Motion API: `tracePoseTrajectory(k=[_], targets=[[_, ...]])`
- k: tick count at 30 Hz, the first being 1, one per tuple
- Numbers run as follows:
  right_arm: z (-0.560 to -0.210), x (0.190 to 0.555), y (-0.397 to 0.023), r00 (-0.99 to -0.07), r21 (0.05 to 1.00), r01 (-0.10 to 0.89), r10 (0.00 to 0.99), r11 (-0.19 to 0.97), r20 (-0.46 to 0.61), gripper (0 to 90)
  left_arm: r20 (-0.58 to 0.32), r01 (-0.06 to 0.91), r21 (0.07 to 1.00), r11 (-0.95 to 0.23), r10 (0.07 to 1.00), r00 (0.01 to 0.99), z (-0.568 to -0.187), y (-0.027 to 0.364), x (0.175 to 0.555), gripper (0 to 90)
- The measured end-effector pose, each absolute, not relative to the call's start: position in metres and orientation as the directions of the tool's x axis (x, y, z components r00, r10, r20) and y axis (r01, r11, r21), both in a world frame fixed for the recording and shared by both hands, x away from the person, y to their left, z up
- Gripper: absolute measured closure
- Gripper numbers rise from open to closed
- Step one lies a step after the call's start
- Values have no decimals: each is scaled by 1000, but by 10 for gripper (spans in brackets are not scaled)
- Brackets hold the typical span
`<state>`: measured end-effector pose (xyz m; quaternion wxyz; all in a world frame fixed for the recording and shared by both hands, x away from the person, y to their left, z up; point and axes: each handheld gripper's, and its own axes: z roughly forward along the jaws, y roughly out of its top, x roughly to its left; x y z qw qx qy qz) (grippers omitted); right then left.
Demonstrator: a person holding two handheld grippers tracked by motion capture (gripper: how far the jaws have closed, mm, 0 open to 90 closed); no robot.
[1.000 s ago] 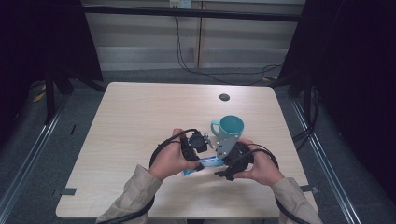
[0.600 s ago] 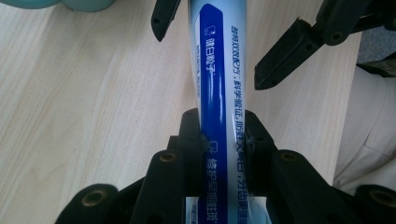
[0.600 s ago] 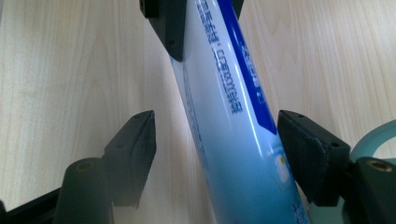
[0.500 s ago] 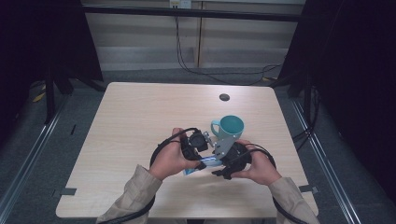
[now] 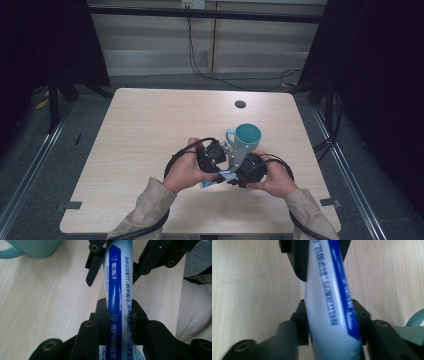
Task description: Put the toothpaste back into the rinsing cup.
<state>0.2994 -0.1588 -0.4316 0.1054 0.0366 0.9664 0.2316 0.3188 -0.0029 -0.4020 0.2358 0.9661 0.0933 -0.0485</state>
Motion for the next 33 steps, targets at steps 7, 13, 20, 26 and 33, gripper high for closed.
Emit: tracePoseTrajectory(k=[7,13,20,26,33], targets=[[-426,300,-166,-979,493,74,158,867,-132,712,-70,152,545,-824,136,988,-400,4,320,517],[-422,301,-173,-973,480,93,182,873,-142,721,-25,159,586,-794,179,984,-399,16,325,312],[-416,305,-184,-964,481,121,218,869,-151,727,-10,172,608,-775,209,978,-392,29,326,236],[-417,309,-196,-957,476,150,249,866,-151,727,-15,192,607,-771,230,973,-392,41,328,229],[-413,310,-204,-947,511,189,294,839,-133,727,-23,215,606,-766,253,967,-399,47,331,230]])
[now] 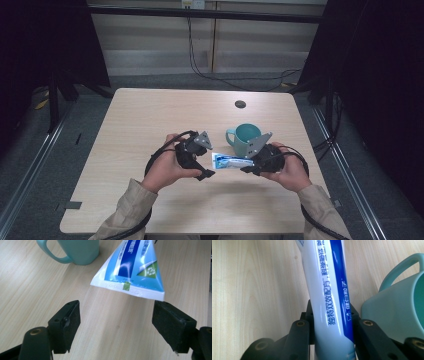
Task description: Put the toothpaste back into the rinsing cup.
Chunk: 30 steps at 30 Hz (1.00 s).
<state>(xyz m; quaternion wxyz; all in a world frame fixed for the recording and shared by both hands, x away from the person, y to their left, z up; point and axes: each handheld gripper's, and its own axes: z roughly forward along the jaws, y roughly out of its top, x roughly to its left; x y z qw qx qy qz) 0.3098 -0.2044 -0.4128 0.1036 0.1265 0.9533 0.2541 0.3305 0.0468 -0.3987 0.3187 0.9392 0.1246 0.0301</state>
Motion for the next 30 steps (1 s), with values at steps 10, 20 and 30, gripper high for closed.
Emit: tracePoseTrajectory(k=[10,20,30], targets=[[-415,313,-210,-938,627,237,343,742,-52,726,-58,249,647,-721,278,959,-400,49,331,247],[-412,314,-216,-924,709,268,383,652,-3,725,-67,262,673,-692,295,953,-401,51,332,264],[-412,314,-214,-918,718,272,397,641,-6,725,-82,273,685,-675,301,950,-402,50,333,263]])
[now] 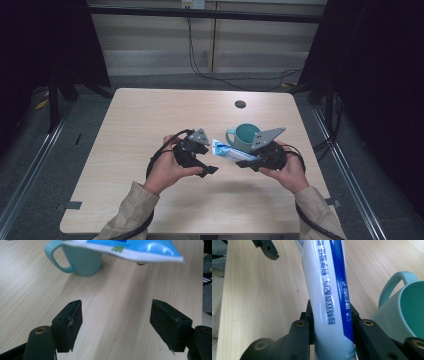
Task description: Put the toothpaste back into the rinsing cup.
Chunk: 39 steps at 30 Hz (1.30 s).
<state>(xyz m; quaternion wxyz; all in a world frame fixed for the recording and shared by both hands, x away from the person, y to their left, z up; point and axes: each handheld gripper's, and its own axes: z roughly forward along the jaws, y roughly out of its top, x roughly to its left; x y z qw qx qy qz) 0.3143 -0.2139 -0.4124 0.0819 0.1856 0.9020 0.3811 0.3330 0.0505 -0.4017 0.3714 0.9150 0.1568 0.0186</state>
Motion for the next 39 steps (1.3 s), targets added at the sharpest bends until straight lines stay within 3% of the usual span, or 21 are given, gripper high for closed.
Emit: tracePoseTrajectory(k=[28,39], targets=[[-411,318,-231,-858,869,332,499,366,118,722,-101,303,717,-627,337,936,-415,61,332,235],[-414,317,-227,-863,866,327,493,378,110,722,-129,308,785,-537,345,930,-404,64,335,237]])
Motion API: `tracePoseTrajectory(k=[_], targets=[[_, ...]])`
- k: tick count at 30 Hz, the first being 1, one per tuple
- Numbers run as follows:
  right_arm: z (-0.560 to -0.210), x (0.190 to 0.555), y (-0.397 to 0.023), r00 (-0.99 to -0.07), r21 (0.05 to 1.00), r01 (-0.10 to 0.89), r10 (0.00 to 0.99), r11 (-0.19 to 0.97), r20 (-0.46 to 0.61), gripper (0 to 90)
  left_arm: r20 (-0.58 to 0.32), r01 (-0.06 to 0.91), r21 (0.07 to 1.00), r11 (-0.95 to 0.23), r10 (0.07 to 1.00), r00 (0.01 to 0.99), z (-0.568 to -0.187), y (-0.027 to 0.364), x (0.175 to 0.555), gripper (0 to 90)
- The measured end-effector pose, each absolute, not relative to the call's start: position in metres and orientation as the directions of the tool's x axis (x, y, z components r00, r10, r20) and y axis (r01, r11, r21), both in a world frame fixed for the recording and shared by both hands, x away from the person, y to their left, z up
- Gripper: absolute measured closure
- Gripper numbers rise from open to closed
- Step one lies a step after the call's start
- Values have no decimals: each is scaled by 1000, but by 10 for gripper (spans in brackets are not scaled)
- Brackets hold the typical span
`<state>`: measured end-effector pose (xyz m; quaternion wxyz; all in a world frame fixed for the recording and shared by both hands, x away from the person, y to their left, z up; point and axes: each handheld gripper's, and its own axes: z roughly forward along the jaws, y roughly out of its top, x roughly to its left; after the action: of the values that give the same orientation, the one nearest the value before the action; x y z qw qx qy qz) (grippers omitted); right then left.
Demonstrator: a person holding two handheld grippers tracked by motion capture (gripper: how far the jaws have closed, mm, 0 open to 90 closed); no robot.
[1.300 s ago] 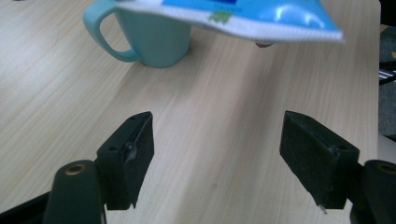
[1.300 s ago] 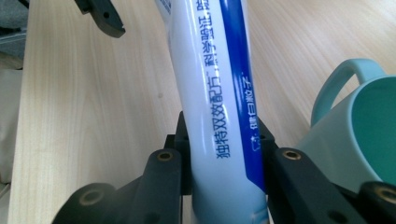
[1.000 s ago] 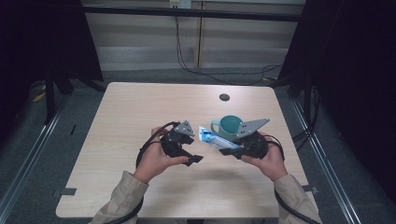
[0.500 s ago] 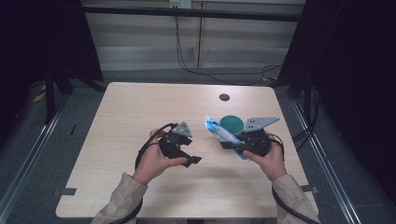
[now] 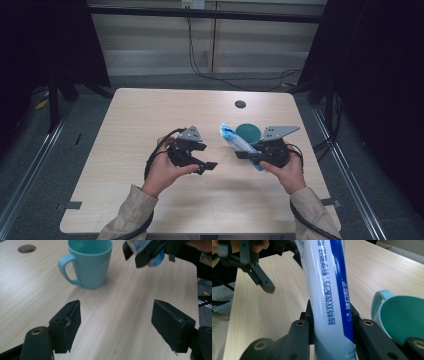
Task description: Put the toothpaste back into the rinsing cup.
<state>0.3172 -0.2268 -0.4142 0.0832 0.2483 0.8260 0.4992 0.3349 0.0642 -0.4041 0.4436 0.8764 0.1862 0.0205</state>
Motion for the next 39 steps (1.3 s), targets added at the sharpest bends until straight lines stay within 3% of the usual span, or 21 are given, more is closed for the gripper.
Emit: tracePoseTrajectory(k=[18,25,39], targets=[[-423,317,-204,-892,845,306,442,438,94,721,-186,313,842,-439,309,933,-380,56,342,268],[-424,316,-195,-903,842,296,419,452,93,720,-184,305,850,-430,300,936,-379,55,343,401],[-421,315,-190,-918,844,283,382,455,102,724,-235,329,851,-409,264,936,-377,54,343,521]])
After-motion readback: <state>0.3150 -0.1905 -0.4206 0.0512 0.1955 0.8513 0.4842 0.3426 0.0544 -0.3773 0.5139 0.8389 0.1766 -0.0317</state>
